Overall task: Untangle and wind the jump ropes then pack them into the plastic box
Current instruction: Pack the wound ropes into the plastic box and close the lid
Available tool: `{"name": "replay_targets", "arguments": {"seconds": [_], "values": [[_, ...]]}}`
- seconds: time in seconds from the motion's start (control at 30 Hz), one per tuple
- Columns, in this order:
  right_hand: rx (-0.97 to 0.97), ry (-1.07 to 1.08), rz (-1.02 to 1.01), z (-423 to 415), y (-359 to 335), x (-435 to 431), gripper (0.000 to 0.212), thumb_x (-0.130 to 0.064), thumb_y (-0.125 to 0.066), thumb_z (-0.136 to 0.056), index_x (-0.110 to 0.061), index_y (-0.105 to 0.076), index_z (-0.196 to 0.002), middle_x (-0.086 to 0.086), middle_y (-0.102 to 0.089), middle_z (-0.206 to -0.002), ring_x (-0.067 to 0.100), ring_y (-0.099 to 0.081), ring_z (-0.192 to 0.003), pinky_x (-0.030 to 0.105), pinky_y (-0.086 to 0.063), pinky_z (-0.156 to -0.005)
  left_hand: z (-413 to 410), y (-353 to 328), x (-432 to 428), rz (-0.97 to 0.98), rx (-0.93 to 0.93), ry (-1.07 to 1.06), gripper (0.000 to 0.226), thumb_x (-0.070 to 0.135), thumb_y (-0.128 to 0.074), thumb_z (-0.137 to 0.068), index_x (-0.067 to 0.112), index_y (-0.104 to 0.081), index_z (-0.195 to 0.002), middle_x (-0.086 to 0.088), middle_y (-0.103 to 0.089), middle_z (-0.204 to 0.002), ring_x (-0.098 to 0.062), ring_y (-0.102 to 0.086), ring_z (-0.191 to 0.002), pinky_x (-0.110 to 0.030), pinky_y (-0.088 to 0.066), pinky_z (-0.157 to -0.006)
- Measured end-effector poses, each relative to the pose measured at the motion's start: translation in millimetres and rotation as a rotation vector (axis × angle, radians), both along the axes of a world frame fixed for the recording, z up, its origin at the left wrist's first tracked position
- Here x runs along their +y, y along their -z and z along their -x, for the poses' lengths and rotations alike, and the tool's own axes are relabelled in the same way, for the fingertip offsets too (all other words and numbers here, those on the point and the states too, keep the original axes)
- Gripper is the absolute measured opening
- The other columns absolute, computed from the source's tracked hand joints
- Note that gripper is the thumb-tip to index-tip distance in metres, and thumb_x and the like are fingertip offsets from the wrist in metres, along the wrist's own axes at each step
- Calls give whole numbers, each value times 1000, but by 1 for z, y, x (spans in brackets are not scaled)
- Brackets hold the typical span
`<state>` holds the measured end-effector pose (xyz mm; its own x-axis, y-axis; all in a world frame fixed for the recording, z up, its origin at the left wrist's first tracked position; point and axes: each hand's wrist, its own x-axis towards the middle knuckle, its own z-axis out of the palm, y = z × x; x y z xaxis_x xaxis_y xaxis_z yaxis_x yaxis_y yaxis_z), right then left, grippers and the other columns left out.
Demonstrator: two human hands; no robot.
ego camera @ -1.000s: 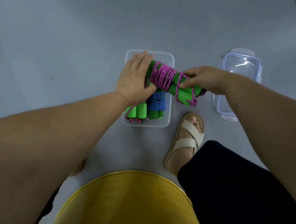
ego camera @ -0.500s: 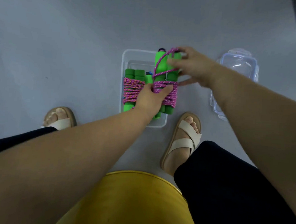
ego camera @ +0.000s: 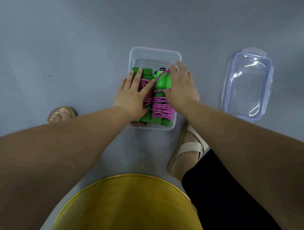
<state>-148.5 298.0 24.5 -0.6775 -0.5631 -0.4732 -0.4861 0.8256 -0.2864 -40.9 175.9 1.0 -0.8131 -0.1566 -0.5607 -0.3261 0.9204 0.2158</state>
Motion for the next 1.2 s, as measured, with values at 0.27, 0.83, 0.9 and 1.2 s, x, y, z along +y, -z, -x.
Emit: {"name": "replay_targets", "arguments": {"seconds": [0.27, 0.83, 0.9, 1.2], "values": [[-43, -323, -266, -12, 15, 15, 110, -71, -46, -78, -14, 19, -146, 12, 27, -153, 25, 17, -143, 40, 2, -117, 15, 3, -13, -47, -28, 0, 87, 40, -56, -90, 32, 7, -149, -8, 19, -157, -28, 12, -145, -37, -4, -117], [49, -473, -237, -28, 19, 26, 84, -64, -19, -90, -10, 13, -146, 13, 24, -153, 25, 21, -142, 39, 3, -117, -21, -2, 10, 16, 25, 30, 75, 45, -32, -97, 11, 9, -149, -14, 21, -155, -28, 17, -144, -39, 6, -116], [-33, -420, -135, -22, 11, 25, 75, -56, -26, -94, -12, 1, -149, 10, 15, -156, 22, 15, -144, 37, -3, -118, -16, -9, 12, 11, 40, -6, 72, 41, -35, -97, 11, 2, -151, -14, 14, -157, -28, 11, -145, -39, 3, -117], [-303, 211, 15, 50, -17, 89, 47, -28, -55, -92, -13, -44, -135, 10, -39, -143, 27, -42, -127, 33, -31, -105, 37, -35, 64, -87, 248, 19, 57, 24, -40, -94, 13, -25, -148, -11, -11, -157, -27, -8, -145, -35, -3, -117]]}}
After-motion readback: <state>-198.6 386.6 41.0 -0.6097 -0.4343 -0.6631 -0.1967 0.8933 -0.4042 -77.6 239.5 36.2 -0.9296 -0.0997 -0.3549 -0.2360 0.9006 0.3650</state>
